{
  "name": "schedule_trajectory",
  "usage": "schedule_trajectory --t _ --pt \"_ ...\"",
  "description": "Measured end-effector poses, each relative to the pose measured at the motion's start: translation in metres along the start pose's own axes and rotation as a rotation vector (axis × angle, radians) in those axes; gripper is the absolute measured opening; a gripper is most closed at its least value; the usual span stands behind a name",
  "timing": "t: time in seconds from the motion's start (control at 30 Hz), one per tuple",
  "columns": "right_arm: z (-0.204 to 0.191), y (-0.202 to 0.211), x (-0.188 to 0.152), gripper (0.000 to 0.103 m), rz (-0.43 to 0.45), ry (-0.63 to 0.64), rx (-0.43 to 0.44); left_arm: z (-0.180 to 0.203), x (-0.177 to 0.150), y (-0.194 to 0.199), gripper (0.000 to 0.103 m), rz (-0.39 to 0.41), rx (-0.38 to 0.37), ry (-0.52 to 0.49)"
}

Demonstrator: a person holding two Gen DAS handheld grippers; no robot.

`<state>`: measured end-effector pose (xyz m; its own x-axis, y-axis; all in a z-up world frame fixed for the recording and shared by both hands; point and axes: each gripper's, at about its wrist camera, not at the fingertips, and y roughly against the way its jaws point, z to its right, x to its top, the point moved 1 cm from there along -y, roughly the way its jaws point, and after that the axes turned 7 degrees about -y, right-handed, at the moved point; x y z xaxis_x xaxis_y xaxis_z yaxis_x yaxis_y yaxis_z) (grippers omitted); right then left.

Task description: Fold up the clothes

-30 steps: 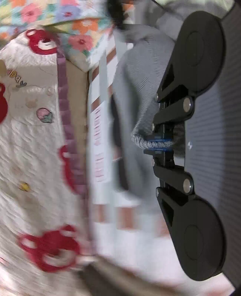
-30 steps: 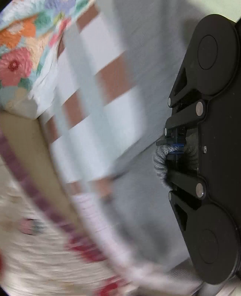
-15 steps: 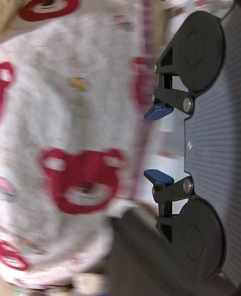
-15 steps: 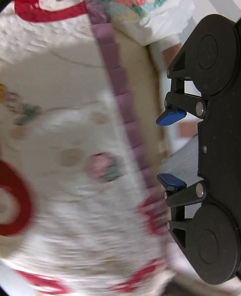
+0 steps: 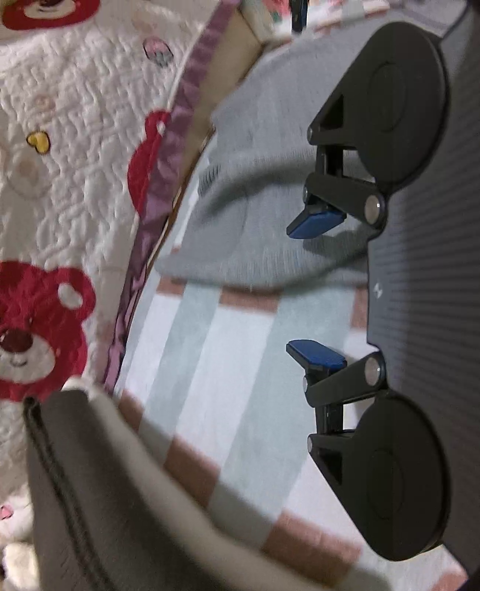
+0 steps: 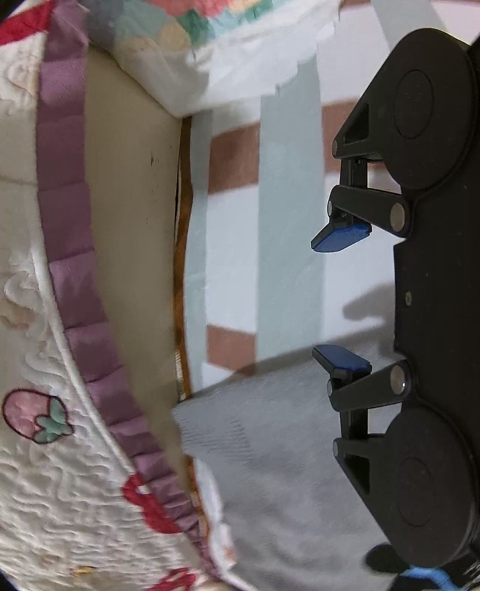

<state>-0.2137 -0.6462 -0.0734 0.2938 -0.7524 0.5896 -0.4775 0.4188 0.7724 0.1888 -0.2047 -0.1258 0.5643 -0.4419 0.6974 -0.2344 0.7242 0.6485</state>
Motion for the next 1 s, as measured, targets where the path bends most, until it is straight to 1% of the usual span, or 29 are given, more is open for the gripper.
schedule_trajectory --t 0.1,0.13,0.17,0.27,0.3,0.43,0.5,0.53,0.57,0.6,0.63,0.67,0.7,0.73,0.8,0.83,0.87,0.9,0.93,0.97,1.0 --pt "-0.005 -0.015 0.008 0.061 -0.005 -0.034 0.035 0.007 -0.002 -0.014 0.060 -0.003 -0.005 -0.007" --pt "-0.007 -0.020 0.010 0.061 -0.007 -0.046 0.047 0.010 -0.002 -0.018 0.060 -0.007 0.006 -0.020" --pt "-0.009 -0.024 0.013 0.061 -0.008 -0.057 0.059 0.014 -0.001 -0.022 0.060 -0.013 0.025 -0.040" --pt "-0.014 -0.039 0.021 0.061 -0.013 -0.092 0.094 0.024 0.000 -0.028 0.065 -0.022 0.101 -0.113" --pt "-0.016 -0.044 0.023 0.061 -0.015 -0.103 0.106 0.025 0.001 -0.029 0.065 -0.018 0.110 -0.124" --pt "-0.038 -0.071 0.034 0.061 -0.033 -0.044 0.122 0.014 0.005 -0.032 0.066 -0.011 0.093 -0.065" --pt "-0.049 -0.085 0.037 0.061 -0.057 -0.025 0.115 0.009 0.007 -0.037 0.066 -0.008 0.082 -0.034" --pt "-0.054 -0.090 0.038 0.063 -0.065 -0.028 0.103 0.009 0.008 -0.039 0.066 -0.006 0.077 -0.034" --pt "-0.060 -0.092 0.039 0.064 -0.052 -0.024 0.084 0.009 0.008 -0.041 0.065 -0.005 0.072 -0.035" --pt "-0.066 -0.094 0.038 0.063 -0.047 -0.013 0.081 0.011 0.010 -0.041 0.061 0.001 0.071 -0.050" --pt "-0.074 -0.094 0.037 0.043 -0.040 0.028 0.089 0.015 0.011 -0.040 0.038 0.012 0.072 -0.076" --pt "-0.083 -0.094 0.036 0.009 -0.041 0.084 0.084 0.018 0.013 -0.038 0.018 0.022 0.074 -0.101" --pt "-0.092 -0.090 0.036 0.009 -0.024 0.138 0.067 0.022 0.014 -0.037 0.009 0.032 0.075 -0.127" --pt "-0.098 -0.081 0.036 0.009 0.016 0.167 0.043 0.026 0.016 -0.035 0.007 0.042 0.077 -0.153" --pt "-0.102 -0.053 0.042 0.007 0.140 0.192 -0.002 0.034 0.019 -0.032 0.007 0.062 0.079 -0.205" --pt "-0.098 -0.038 0.047 0.005 0.207 0.185 -0.034 0.036 0.022 -0.026 0.007 0.097 0.084 -0.212" --pt "-0.092 -0.023 0.051 0.005 0.266 0.173 -0.067 0.035 0.026 -0.018 0.007 0.147 0.093 -0.192" --pt "-0.084 -0.010 0.054 0.005 0.313 0.164 -0.105 0.032 0.030 -0.012 0.009 0.195 0.103 -0.162" --pt "-0.077 0.000 0.056 0.005 0.340 0.165 -0.144 0.028 0.032 -0.008 0.010 0.215 0.108 -0.132" --pt "-0.069 0.005 0.056 0.005 0.347 0.163 -0.179 0.022 0.032 -0.007 0.012 0.213 0.107 -0.102" --pt "-0.062 0.006 0.055 0.005 0.347 0.164 -0.227 0.016 0.033 -0.006 0.022 0.212 0.107 -0.072"
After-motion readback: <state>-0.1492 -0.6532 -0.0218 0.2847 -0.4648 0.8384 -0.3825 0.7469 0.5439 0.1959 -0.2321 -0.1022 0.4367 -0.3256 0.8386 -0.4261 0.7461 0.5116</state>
